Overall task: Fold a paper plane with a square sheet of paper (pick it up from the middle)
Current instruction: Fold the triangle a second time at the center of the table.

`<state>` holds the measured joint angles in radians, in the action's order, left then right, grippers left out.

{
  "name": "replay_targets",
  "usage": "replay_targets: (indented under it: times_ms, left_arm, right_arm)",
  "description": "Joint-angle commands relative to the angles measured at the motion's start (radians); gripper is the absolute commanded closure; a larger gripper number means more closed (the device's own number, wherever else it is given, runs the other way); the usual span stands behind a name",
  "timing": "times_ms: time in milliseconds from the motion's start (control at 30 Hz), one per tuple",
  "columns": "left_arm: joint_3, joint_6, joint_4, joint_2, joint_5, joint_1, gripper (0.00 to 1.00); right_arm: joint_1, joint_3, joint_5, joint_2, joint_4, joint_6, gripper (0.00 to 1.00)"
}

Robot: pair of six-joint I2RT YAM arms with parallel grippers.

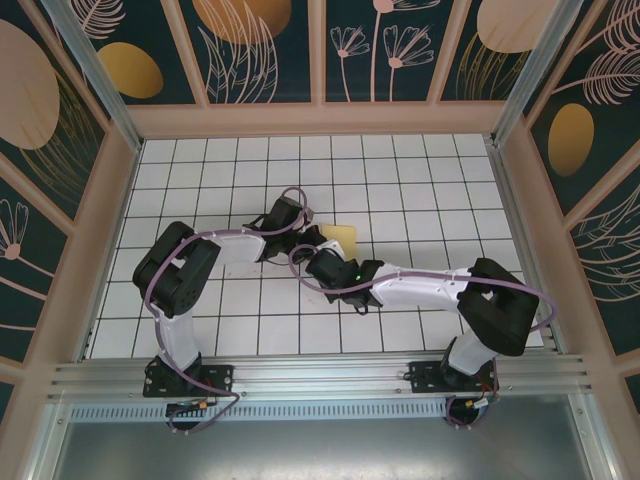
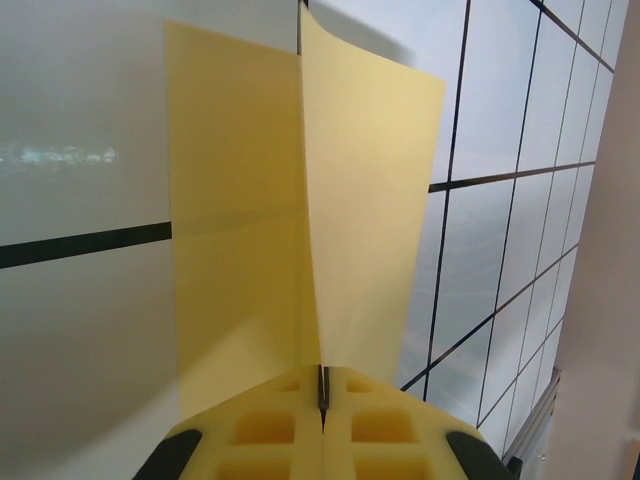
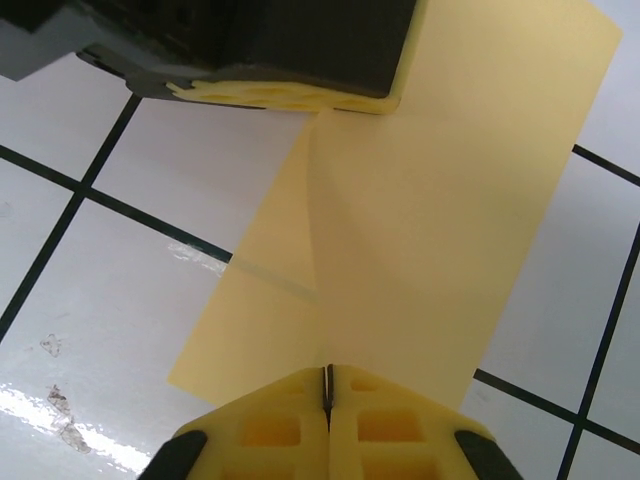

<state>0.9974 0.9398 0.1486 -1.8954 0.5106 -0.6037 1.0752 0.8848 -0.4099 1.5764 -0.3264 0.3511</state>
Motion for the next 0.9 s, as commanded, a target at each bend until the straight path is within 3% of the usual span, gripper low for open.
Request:
replay_targets:
  times_ms: [0, 33, 100, 200, 400, 700, 867]
  left_arm:
    - [0.035, -0.043, -0.063, 0.049, -0.046, 0.007, 0.86]
    - [0.037, -0.053, -0.079, 0.061, -0.068, 0.007, 0.84]
    - [0.031, -0.065, -0.110, 0.093, -0.117, 0.017, 0.70]
    - [0.005, -0.072, -0.131, 0.153, -0.167, 0.037, 0.60]
    - [-0.072, -0.078, -0.168, 0.282, -0.265, 0.058, 0.50]
    - [-0.137, -0.055, -0.170, 0.371, -0.346, 0.060, 0.49]
    - [-0.128, -0.049, -0.167, 0.375, -0.354, 0.059, 0.50]
  right_arm:
    - [-0.009, 0.037, 0.029, -0.013, -0.011, 0.014, 0.98]
    - [-0.015, 0.041, 0.042, -0.017, -0.002, 0.021, 0.99]
    - [-0.034, 0.045, 0.101, -0.026, 0.035, 0.027, 1.00]
    - [-0.056, 0.066, 0.165, -0.023, 0.066, 0.048, 1.00]
    - [-0.090, 0.108, 0.280, 0.024, 0.102, 0.116, 0.99]
    - [-0.143, 0.115, 0.179, -0.027, -0.037, 0.211, 0.99]
    - [-0.228, 0.069, 0.269, -0.111, -0.033, 0.285, 0.98]
